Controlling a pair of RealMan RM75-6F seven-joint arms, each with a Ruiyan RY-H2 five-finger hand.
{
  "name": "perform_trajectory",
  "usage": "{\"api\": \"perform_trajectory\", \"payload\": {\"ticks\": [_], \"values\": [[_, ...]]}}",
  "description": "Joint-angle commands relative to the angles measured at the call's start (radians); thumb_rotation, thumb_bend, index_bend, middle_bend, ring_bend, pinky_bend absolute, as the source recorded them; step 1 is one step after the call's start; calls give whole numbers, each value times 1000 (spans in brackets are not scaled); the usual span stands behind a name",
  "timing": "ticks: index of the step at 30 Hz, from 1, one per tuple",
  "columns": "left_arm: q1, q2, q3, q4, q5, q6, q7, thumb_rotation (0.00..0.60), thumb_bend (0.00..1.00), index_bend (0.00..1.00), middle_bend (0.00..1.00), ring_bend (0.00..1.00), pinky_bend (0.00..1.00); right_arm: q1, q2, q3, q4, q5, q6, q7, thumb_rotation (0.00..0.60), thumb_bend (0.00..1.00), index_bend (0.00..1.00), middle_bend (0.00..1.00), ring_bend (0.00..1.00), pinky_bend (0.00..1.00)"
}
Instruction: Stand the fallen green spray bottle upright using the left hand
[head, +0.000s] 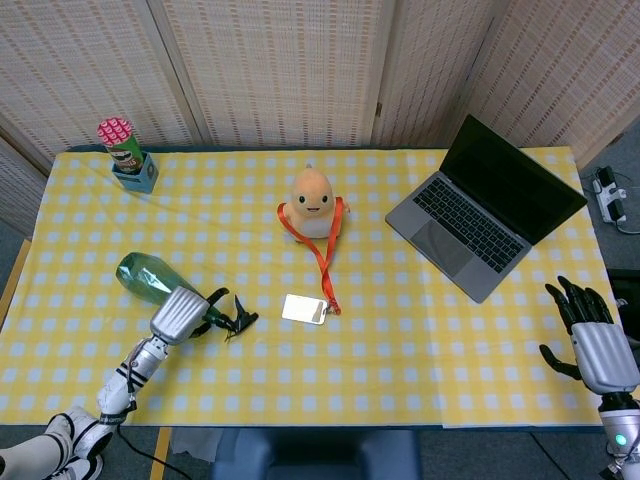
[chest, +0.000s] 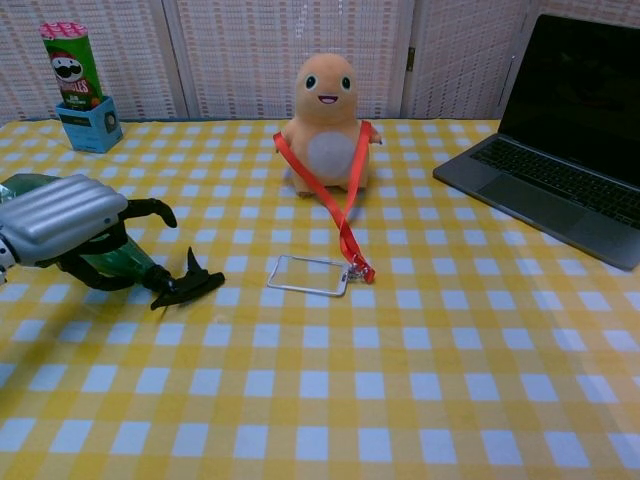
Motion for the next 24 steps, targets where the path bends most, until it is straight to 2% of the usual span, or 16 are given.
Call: {"api": "perform_trajectory", "payload": {"ticks": [1,9,13,18,24], "values": [[-16,-26,-25,22,-43,-33,3,600,246,325,1000,1000,1000,-3,3,1,2,2,4,7,600,329,0,0,0,0],[-26,-12,-28,-28,-104,-98,92,600,246,415,1000,1000,1000,-10,10,-3,2,-7,16,20,600,329,0,0,0,0],[-25,-6,-33,-49,-131,-108,129,600,255,493,1000,1000,1000,-13,13,-4,2,-14,22,26,600,329,0,0,0,0],[-27,3,-38,-67,-169,-137,180,600,369,581,1000,1000,1000,-13,12,-6,2,-17,22,25,600,329,0,0,0,0],[-30,4,-40,-69,-206,-158,265,600,398,595,1000,1000,1000,-18,7,3,1,-1,31,10,600,329,0,0,0,0]]}}
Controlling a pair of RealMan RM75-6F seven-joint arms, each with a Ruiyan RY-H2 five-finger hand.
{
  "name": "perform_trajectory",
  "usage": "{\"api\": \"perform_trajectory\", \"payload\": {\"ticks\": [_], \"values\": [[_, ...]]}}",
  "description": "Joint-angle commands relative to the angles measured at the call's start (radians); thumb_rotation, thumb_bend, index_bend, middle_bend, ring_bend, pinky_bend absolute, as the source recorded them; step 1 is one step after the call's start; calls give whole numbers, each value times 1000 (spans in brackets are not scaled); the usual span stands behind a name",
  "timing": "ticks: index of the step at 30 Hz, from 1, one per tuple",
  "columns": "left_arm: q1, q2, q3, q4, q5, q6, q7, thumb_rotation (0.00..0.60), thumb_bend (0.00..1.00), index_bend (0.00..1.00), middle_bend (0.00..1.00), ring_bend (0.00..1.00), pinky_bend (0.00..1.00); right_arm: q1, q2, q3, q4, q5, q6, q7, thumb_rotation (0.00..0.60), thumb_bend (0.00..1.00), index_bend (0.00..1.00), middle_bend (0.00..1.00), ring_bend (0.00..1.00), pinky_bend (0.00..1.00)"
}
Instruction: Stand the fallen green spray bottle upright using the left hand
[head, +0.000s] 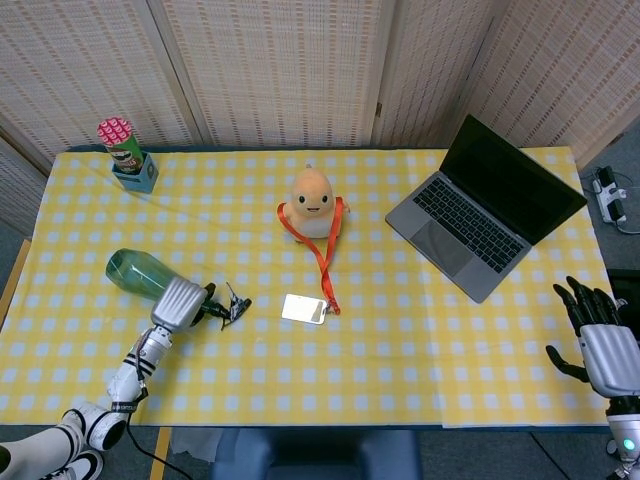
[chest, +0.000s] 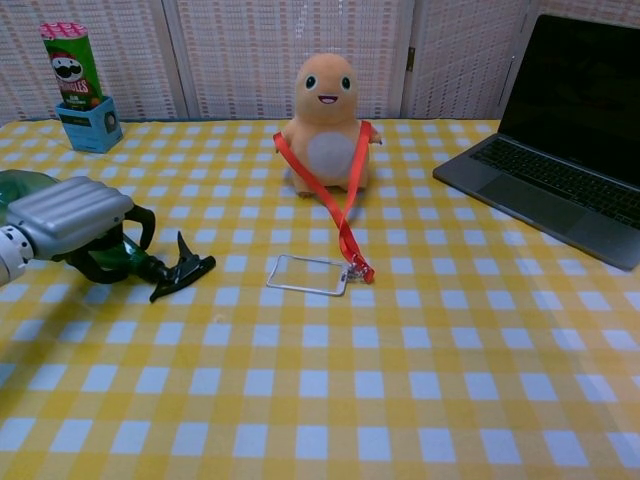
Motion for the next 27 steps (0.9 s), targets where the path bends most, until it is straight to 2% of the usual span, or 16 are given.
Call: {"api": "perform_trajectory", "payload": {"ticks": [1,6,11,15,19,21,23,27], "values": [[-2,0,-2,-1,-25,-15,37,600,401,600,1000,1000,1000,-1,1,-1,-4,-1,-1,2,600,329,0,0,0,0],[1,-3,4,5,-14,16,37,600,458,707,1000,1000,1000,-1,4,-5,-3,-11,-2,8,600,328,0,0,0,0],[13,5,4,-6,14,89,-5,600,474,715,1000,1000,1000,-1,5,-7,-3,-17,-1,9,600,328,0,0,0,0],[29,20,-17,-39,27,176,-68,600,487,720,1000,1000,1000,-1,4,-9,-4,-22,0,8,600,329,0,0,0,0],[65,83,-83,-159,-27,243,-245,600,513,718,1000,1000,1000,-2,-4,-11,3,-35,9,3,600,328,0,0,0,0],[91,137,-129,-257,-79,255,-370,600,529,718,1000,1000,1000,1,-9,-16,9,-44,5,3,600,329,0,0,0,0],[113,190,-167,-351,-126,250,-491,600,542,718,1000,1000,1000,5,-13,-20,12,-48,-4,-1,600,329,0,0,0,0],[160,368,-220,-573,-197,174,-772,600,552,717,1000,1000,1000,8,-17,-29,11,-61,-11,-16,600,329,0,0,0,0]]}}
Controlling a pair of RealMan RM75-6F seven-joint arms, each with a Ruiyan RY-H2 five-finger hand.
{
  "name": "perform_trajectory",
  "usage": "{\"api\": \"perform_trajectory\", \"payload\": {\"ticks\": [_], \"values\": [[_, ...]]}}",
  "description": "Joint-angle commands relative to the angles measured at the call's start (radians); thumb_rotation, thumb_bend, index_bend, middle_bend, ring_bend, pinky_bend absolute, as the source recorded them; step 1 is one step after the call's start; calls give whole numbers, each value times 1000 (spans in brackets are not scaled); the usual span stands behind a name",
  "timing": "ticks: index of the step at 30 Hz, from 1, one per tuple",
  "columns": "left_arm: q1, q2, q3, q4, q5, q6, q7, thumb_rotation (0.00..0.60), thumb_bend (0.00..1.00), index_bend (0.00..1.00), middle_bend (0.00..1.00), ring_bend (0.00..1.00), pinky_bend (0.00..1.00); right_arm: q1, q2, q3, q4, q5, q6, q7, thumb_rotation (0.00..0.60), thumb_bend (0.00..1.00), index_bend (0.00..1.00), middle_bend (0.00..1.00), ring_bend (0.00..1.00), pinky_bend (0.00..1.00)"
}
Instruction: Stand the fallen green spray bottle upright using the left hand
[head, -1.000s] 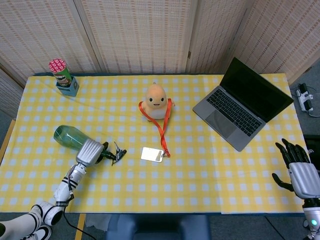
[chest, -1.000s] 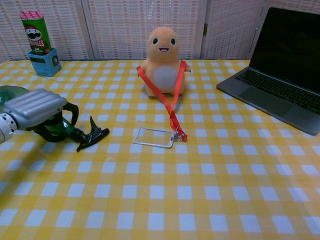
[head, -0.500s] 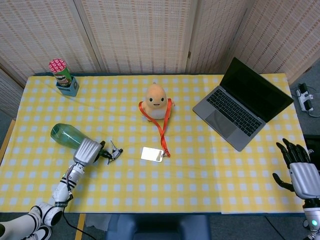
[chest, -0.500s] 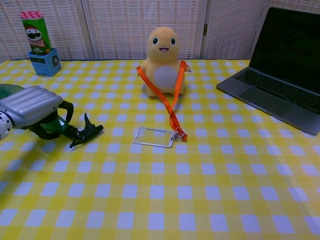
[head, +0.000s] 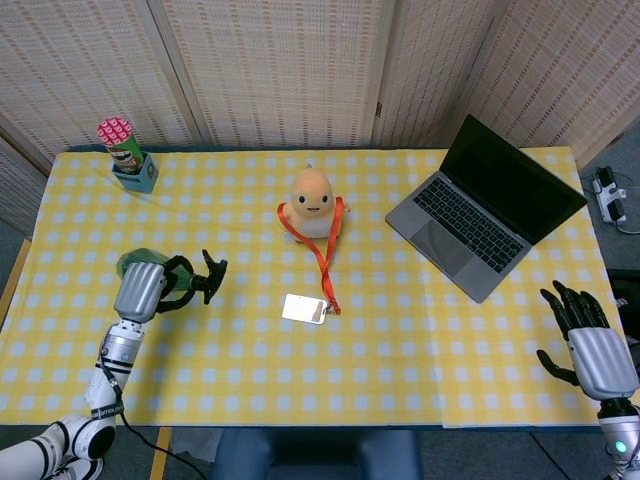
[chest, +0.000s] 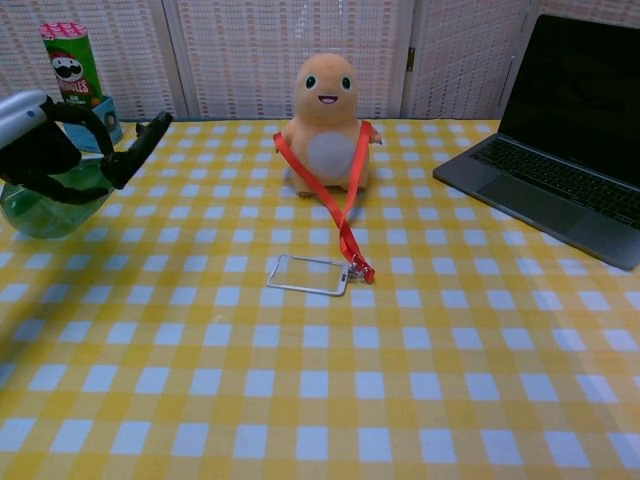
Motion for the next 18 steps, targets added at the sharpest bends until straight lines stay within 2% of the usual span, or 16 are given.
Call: {"api": "perform_trajectory", "payload": {"ticks": [1,5,9,14,18], "values": [[79,236,-102,-291,-114,-53,-346,600,556,717,1000,1000,1000,-1,-3,-6,-3,-12,5,-8,600,328,0,0,0,0],[101,319,-117,-361,-111,-74,-453,600,564,717,1000,1000,1000,-2,-7,-10,-4,-19,8,-16,600,328,0,0,0,0],[136,412,-126,-414,-84,-94,-649,600,574,717,1000,1000,1000,-1,-13,-12,-5,-17,3,-29,600,329,0,0,0,0],[161,446,-84,-445,-14,-123,-840,600,578,717,1000,1000,1000,-3,-24,-16,13,-63,39,1,600,329,0,0,0,0],[150,438,-47,-437,21,-163,-909,600,576,717,1000,1000,1000,-4,-28,-22,22,-75,44,7,600,329,0,0,0,0]]}}
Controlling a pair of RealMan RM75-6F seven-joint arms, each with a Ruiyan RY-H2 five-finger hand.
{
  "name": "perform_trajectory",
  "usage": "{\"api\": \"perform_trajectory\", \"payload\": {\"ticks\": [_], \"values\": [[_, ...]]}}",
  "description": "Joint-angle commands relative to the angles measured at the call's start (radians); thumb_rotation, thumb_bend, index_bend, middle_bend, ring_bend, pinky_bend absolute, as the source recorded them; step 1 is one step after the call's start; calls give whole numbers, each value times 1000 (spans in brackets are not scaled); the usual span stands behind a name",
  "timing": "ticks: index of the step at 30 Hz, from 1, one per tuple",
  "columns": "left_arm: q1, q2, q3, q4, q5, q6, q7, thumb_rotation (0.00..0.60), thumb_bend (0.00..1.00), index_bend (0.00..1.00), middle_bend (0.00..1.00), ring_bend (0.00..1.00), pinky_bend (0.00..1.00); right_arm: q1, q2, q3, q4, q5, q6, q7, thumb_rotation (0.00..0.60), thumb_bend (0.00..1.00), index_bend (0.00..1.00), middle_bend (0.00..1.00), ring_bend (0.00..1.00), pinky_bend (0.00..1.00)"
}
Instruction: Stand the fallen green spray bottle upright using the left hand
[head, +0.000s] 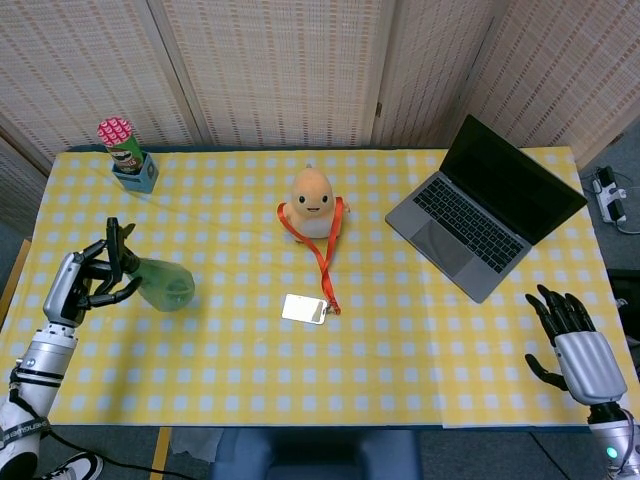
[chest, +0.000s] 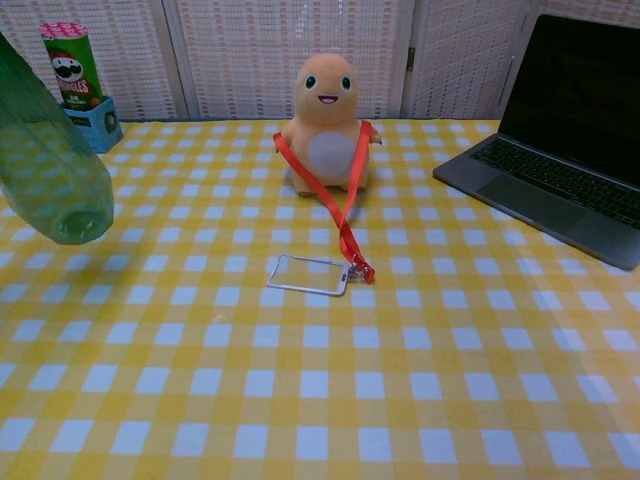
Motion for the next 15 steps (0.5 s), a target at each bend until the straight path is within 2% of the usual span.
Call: {"api": "perform_trajectory", "payload": {"ticks": [1,8,15], "values": [[-1,5,37,-2,40,-49,-71,600,575,717,1000,1000,1000,0,-1,-3,2,-2,-2,3,600,328,0,0,0,0],[2,-61,35,57,17,-6,-116,600,573,712,1000,1000,1000,-11,1,6,22,-29,58,52,600,329,0,0,0,0],[-4,-110,56,110,28,11,-78,600,573,712,1000,1000,1000,-5,5,-6,20,-36,38,59,600,328,0,0,0,0]]}}
